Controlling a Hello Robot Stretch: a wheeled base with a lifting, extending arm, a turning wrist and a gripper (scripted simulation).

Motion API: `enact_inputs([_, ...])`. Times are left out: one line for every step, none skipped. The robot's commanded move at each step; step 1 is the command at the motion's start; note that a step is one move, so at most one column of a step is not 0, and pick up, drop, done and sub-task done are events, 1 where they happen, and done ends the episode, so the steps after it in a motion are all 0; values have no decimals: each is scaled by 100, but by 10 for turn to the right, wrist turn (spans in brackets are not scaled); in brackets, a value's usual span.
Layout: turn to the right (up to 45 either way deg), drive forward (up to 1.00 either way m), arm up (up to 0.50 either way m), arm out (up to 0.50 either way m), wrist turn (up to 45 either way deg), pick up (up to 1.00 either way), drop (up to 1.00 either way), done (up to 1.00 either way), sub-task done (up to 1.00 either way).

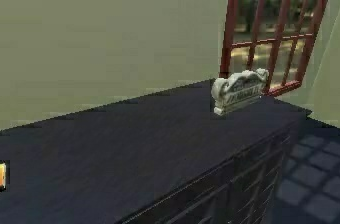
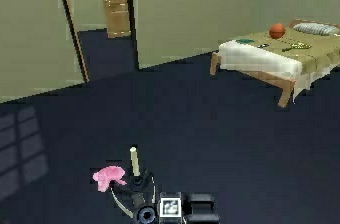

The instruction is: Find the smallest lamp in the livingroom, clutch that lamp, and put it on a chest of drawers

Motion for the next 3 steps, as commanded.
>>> enact_inputs([450,0,0,0,0,0,0,0,0])
enact_inputs([450,0,0,0,0,0,0,0,0])
enact_inputs([450,0,0,0,0,0,0,0,0])
